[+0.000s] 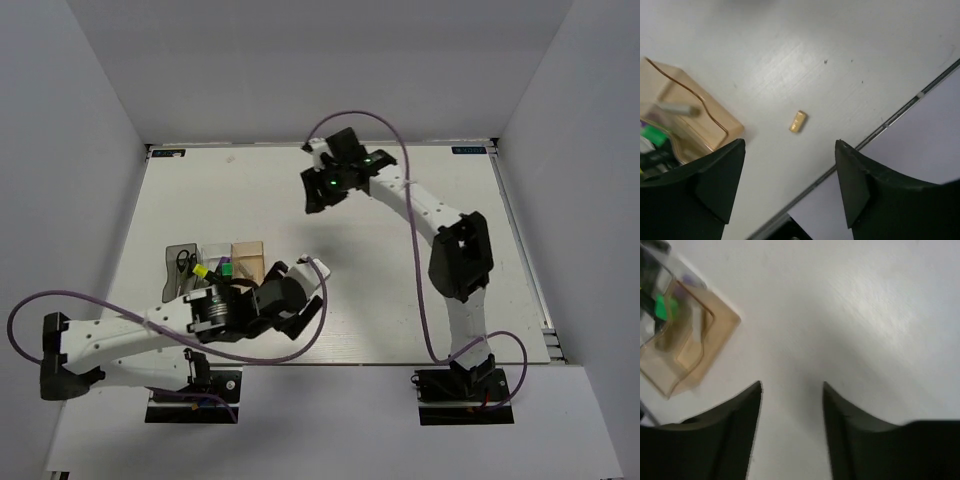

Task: Sort the stationery into containers
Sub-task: Pick up the stationery from the center of the board.

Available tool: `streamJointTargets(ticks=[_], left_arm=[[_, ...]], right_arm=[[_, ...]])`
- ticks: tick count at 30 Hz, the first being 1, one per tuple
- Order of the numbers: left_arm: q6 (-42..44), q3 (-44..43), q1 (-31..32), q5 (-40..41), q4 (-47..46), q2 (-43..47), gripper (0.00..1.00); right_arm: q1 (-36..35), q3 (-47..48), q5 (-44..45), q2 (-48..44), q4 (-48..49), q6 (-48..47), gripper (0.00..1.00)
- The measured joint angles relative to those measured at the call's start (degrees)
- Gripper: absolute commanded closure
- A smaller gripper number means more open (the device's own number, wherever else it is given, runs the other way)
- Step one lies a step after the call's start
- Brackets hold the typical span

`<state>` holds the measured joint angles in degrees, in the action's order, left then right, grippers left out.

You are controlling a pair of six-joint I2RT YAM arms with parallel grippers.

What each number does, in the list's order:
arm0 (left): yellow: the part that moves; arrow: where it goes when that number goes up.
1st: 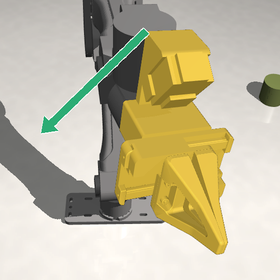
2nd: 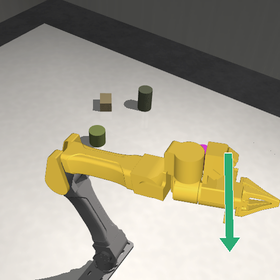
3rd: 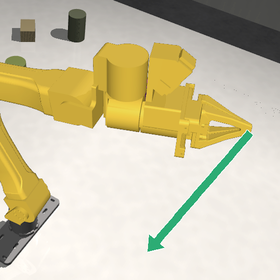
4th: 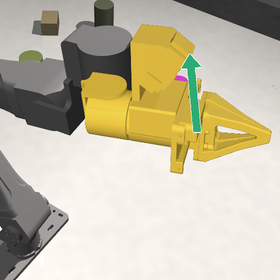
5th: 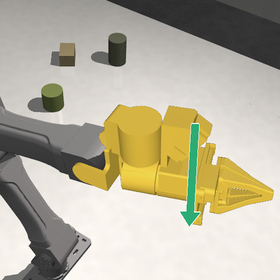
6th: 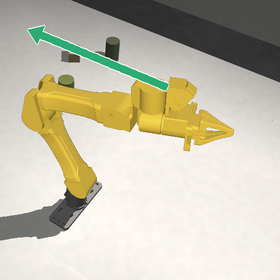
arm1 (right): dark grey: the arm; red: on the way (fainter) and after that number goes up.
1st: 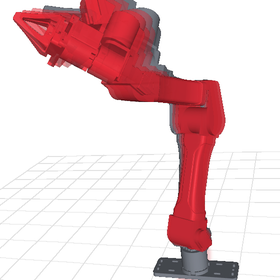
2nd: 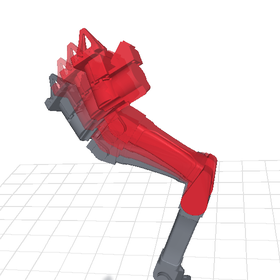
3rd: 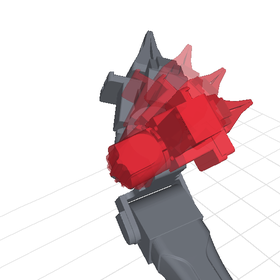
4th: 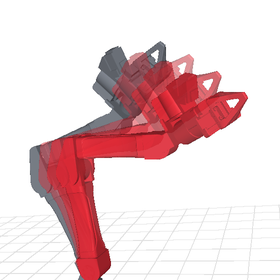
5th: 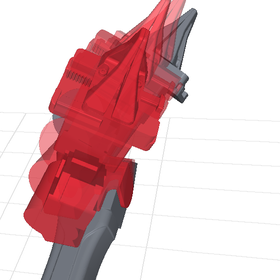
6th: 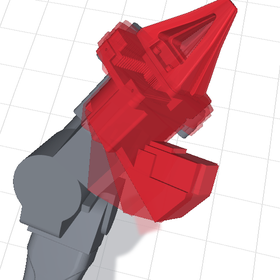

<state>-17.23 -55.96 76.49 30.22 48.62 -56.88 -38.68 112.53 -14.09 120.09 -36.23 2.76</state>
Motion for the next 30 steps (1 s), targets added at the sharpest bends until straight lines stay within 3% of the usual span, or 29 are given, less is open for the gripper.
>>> streamJointTargets(ticks=[2, 4, 6, 9, 12, 20, 30], left_arm=[[0.8, 0.2, -5.1, -6.8, 0.2, -3.9, 0.16], [2.0, 1.5, -12.0, -15.0, -0.5, -5.9, 0.21], [3.9, 3.7, -18.4, -22.4, -1.5, -6.5, 0.27], [6.5, 5.1, -24.1, -29.7, -1.7, -8.8, 0.32], [9.7, 5.1, -25.3, -34.4, -2.9, -12.9, 0.34], [15.5, 5.1, -23.3, -39.3, -5.5, -21.9, 0.36], [20.1, 6.8, -22.9, -37.8, -8.1, -27.7, 0.36]], right_arm=[[5.3, -5.7, -5.9, -3.1, -3.5, -2.4, 0.43], [10.0, -13.8, -13.2, -6.6, -4.6, -5.5, 0.75], [16.2, -27.2, -19.0, -12.7, -5.1, -7.5, 0.98], [19.1, -40.7, -24.0, -21.0, -5.3, -10.5, 0.96], [18.9, -46.6, -27.7, -27.5, -5.3, -13.1, 0.94], [20.9, -49.5, -32.6, -34.9, -3.3, -16.4, 0.86], [23.8, -53.4, -34.9, -37.5, -2.6, -16.7, 0.8]])
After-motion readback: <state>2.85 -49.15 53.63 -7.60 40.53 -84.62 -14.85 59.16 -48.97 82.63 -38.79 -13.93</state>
